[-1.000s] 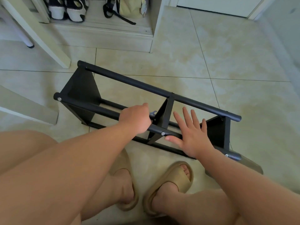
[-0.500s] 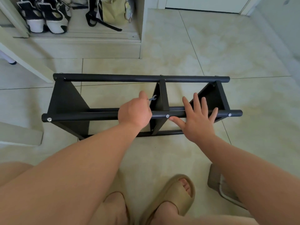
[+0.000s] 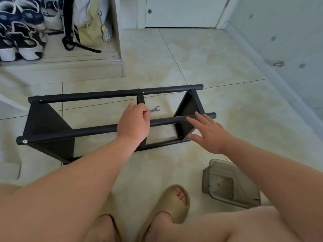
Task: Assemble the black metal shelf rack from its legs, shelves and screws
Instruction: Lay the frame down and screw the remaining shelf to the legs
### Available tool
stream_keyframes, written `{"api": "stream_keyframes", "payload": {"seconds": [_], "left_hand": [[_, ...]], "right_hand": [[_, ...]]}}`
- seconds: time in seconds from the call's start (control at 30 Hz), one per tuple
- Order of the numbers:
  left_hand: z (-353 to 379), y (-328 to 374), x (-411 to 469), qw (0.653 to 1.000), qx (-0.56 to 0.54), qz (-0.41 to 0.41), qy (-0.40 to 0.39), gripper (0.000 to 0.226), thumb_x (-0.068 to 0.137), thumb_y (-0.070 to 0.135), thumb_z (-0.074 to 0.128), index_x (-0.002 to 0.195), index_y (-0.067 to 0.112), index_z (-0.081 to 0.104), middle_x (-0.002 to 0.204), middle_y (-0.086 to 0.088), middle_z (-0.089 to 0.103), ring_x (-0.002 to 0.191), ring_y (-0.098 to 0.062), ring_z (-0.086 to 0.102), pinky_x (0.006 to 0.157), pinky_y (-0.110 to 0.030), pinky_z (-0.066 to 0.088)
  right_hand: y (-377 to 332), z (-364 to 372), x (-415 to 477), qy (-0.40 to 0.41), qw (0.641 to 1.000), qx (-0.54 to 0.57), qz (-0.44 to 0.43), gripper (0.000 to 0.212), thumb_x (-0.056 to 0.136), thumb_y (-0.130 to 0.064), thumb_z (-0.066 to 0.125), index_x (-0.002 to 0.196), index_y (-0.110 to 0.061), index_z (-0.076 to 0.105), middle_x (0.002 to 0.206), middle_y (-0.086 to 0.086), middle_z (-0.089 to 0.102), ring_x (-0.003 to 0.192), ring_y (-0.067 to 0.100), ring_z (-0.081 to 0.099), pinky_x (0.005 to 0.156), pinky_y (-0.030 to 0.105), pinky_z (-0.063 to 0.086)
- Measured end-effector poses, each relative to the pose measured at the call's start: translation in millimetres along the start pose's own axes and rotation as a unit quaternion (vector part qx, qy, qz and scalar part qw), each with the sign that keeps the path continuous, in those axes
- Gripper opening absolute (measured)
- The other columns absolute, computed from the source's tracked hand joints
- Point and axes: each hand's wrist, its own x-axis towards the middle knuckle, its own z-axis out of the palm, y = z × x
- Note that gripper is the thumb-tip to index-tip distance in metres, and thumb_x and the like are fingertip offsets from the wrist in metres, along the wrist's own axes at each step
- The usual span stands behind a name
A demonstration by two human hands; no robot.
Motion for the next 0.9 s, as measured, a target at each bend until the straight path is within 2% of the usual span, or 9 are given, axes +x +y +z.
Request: {"api": "stream_keyframes", "payload": {"seconds": [0.13, 0.23, 0.33, 0.37, 0.47, 0.57, 0.63, 0.77, 0.9], "left_hand": [[17.6, 52.1, -16.7, 0.995, -0.042, 0.030, -0.082, 0.020, 0.101, 0.023, 0.053, 0.102, 0.018, 0.072, 0.094, -0.001, 0.068, 0.087, -0.023, 0.061, 0.076, -0.038, 0.052], [38.9, 89.5, -30.0, 0.985, -0.075, 0.049, -0.144, 0.015, 0.097, 0.022, 0.060, 0.097, 0.020, 0.074, 0.092, 0.004, 0.070, 0.086, -0.015, 0.062, 0.073, -0.027, 0.046], [70.6, 117.6, -41.1, 0.973, -0.088, 0.070, -0.201, 0.006, 0.092, 0.021, 0.067, 0.089, 0.022, 0.072, 0.082, 0.012, 0.066, 0.076, -0.001, 0.059, 0.062, -0.014, 0.039], [83.8, 124.6, -44.9, 0.969, -0.083, 0.074, -0.219, 0.004, 0.091, 0.022, 0.068, 0.087, 0.022, 0.070, 0.079, 0.013, 0.064, 0.074, 0.000, 0.057, 0.060, -0.015, 0.038], [129.0, 137.4, -55.4, 0.953, -0.050, 0.085, -0.286, 0.007, 0.090, 0.022, 0.068, 0.083, 0.023, 0.067, 0.077, 0.012, 0.061, 0.078, -0.012, 0.058, 0.067, -0.027, 0.042], [176.6, 137.2, -65.3, 0.928, 0.000, 0.096, -0.360, 0.015, 0.094, 0.023, 0.062, 0.080, 0.028, 0.062, 0.083, 0.008, 0.063, 0.084, -0.018, 0.061, 0.074, -0.033, 0.050], [207.3, 132.4, -71.9, 0.913, 0.021, 0.092, -0.397, 0.018, 0.096, 0.021, 0.058, 0.079, 0.025, 0.062, 0.085, 0.004, 0.065, 0.083, -0.019, 0.062, 0.072, -0.035, 0.051], [260.0, 118.9, -83.1, 0.890, 0.062, 0.080, -0.445, 0.019, 0.097, 0.021, 0.056, 0.080, 0.028, 0.059, 0.086, 0.007, 0.063, 0.081, -0.013, 0.058, 0.067, -0.030, 0.047], [295.6, 112.5, -88.5, 0.886, 0.103, 0.074, -0.445, 0.012, 0.098, 0.027, 0.055, 0.087, 0.032, 0.058, 0.094, 0.007, 0.063, 0.088, -0.018, 0.059, 0.072, -0.030, 0.046]], "right_hand": [[43.0, -7.9, -49.3, 0.027, 0.999, 0.003, 0.038, 0.061, 0.106, -0.052, 0.030, 0.161, -0.040, 0.005, 0.170, -0.007, -0.006, 0.156, 0.019, -0.004, 0.123, 0.047, 0.009], [74.4, 9.5, -85.3, 0.038, 0.997, 0.020, 0.069, 0.060, 0.107, -0.051, 0.030, 0.161, -0.039, 0.006, 0.170, -0.006, -0.006, 0.156, 0.019, -0.003, 0.125, 0.046, 0.007], [105.4, 39.1, -111.4, 0.027, 0.992, 0.042, 0.117, 0.061, 0.107, -0.052, 0.029, 0.161, -0.038, 0.004, 0.170, -0.005, -0.007, 0.156, 0.020, -0.004, 0.124, 0.046, 0.006], [114.9, 51.4, -117.3, 0.019, 0.990, 0.047, 0.131, 0.061, 0.107, -0.052, 0.028, 0.161, -0.038, 0.003, 0.170, -0.005, -0.007, 0.156, 0.020, -0.004, 0.124, 0.046, 0.005], [137.7, 93.9, -128.2, -0.004, 0.984, 0.057, 0.170, 0.062, 0.107, -0.050, 0.028, 0.161, -0.037, 0.000, 0.170, -0.004, -0.008, 0.156, 0.021, -0.005, 0.124, 0.047, 0.006], [153.3, 137.4, -129.5, -0.036, 0.976, 0.078, 0.202, 0.063, 0.106, -0.051, 0.028, 0.161, -0.037, 0.000, 0.170, -0.003, -0.007, 0.156, 0.023, -0.005, 0.124, 0.048, 0.006], [161.3, 161.6, -123.7, -0.066, 0.968, 0.098, 0.220, 0.064, 0.106, -0.051, 0.031, 0.160, -0.038, -0.001, 0.170, -0.003, -0.008, 0.156, 0.023, -0.006, 0.125, 0.050, 0.007], [171.9, 191.5, -104.3, -0.139, 0.954, 0.123, 0.236, 0.065, 0.105, -0.047, 0.037, 0.161, -0.034, 0.005, 0.170, 0.000, 0.003, 0.157, 0.025, 0.000, 0.125, 0.052, 0.012], [182.3, 211.1, -92.8, -0.176, 0.941, 0.139, 0.253, 0.064, 0.106, -0.042, 0.039, 0.161, -0.033, 0.009, 0.170, 0.001, 0.007, 0.156, 0.027, 0.004, 0.123, 0.054, 0.016]]}}
